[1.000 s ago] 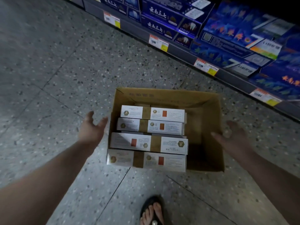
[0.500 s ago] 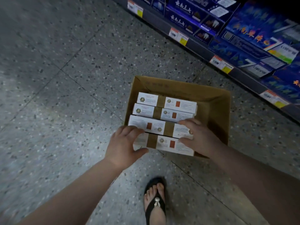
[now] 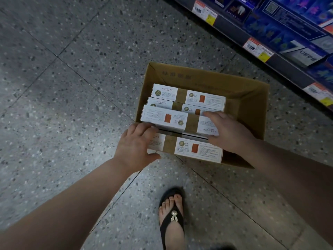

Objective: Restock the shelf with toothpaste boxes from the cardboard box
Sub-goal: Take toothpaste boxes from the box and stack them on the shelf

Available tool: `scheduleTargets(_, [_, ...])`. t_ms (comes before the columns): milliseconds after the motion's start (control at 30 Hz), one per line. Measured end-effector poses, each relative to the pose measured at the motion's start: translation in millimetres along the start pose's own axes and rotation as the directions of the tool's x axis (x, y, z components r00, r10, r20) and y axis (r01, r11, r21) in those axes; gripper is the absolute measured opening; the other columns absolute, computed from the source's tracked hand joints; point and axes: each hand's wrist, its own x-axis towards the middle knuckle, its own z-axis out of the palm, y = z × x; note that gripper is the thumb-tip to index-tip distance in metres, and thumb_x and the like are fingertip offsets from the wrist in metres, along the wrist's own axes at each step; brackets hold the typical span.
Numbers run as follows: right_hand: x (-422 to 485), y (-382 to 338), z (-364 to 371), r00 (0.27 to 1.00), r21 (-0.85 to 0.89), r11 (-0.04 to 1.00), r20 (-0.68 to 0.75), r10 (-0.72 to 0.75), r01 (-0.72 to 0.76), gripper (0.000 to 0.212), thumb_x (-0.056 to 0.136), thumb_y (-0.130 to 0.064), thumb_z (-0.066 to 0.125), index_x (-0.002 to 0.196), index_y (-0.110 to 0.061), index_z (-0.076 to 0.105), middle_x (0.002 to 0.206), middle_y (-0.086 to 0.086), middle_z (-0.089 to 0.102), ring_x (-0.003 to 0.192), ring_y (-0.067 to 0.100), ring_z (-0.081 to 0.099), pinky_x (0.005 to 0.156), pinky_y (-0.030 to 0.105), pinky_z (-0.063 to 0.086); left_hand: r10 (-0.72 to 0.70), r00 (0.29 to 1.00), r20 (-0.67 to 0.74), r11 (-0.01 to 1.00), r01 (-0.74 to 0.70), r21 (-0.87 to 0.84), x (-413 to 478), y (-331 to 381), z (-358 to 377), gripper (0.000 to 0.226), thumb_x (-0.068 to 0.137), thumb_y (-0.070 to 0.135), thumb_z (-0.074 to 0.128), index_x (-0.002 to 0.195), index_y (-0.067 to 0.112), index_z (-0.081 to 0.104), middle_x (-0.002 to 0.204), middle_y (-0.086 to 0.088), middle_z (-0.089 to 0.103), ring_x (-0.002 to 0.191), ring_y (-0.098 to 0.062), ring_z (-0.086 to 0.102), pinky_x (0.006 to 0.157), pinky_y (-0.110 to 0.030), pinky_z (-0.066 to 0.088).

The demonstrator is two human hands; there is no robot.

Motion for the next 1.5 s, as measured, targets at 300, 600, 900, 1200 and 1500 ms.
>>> scheduleTargets(300, [3.1, 6.5, 2.4, 0.993, 0.149, 0.985, -0.067, 0.099, -0.088, 0.064, 0.079, -0.029, 0.066, 0.135, -0.025, 0.035, 0.136, 0.003, 0.047, 0.124, 0.022, 0.044, 0.096, 0.038, 0.043, -0.006, 1.000, 0.029, 0.999, 0.006, -0.032, 10.0, 0.1, 3.6, 0.057, 0.070, 0.022, 0.074, 0.122, 0.012, 0.054, 0.125, -0.010, 0.057, 0.120, -0.035, 0.044, 0.087, -0.050, 0.050])
scheduleTargets(600, [-79.3, 19.5, -60.9, 0.953, 0.359, 0.909, -0.130, 0.273, -0.211, 0.062, 0.075, -0.033, 0.072, 0.128, -0.030, 0.039, 0.124, -0.002, 0.056, 0.115, 0.021, 0.055, 0.091, 0.043, 0.050, 0.165, 0.980, -0.109, 0.977, -0.178, -0.119, -29.6, 36.4, -56.9, 0.054, 0.057, 0.039, 0.074, 0.104, 0.027, 0.052, 0.097, 0.001, 0.069, 0.091, -0.026, 0.058, 0.057, -0.037, 0.057])
scheduleTargets(900, [-237.2, 13.4, -191.6, 0.909, 0.481, 0.836, -0.165, 0.382, -0.264, 0.066, 0.072, -0.034, 0.075, 0.129, -0.037, 0.042, 0.126, -0.004, 0.056, 0.116, 0.021, 0.054, 0.090, 0.040, 0.048, 0.281, 0.934, -0.220, 0.929, -0.323, -0.184, -94.4, 138.7, -210.7, 0.048, 0.063, 0.057, 0.062, 0.106, 0.038, 0.053, 0.100, 0.024, 0.057, 0.094, 0.001, 0.046, 0.067, -0.023, 0.050])
scheduleTargets(1200, [-415.2, -5.5, -346.6, 0.814, 0.579, 0.797, -0.372, 0.446, -0.172, 0.048, 0.074, -0.022, 0.072, 0.103, -0.045, 0.041, 0.095, -0.016, 0.056, 0.091, 0.012, 0.056, 0.069, 0.026, 0.045, 0.390, 0.870, -0.303, 0.898, -0.432, -0.082, -133.3, 266.2, -374.6, 0.055, 0.053, 0.051, 0.062, 0.105, 0.039, 0.051, 0.097, 0.023, 0.060, 0.094, 0.001, 0.044, 0.072, -0.021, 0.047])
scheduleTargets(1500, [-616.3, -27.3, -444.2, 0.625, 0.578, 0.800, -0.566, 0.537, -0.164, 0.061, 0.073, -0.030, 0.073, 0.128, -0.028, 0.047, 0.119, -0.007, 0.052, 0.102, 0.013, 0.049, 0.084, 0.032, 0.043, 0.558, 0.805, -0.200, 0.813, -0.579, -0.063, -197.3, 398.7, -507.7, 0.048, 0.058, 0.055, 0.064, 0.103, 0.042, 0.055, 0.106, 0.022, 0.055, 0.104, -0.006, 0.045, 0.088, -0.023, 0.040])
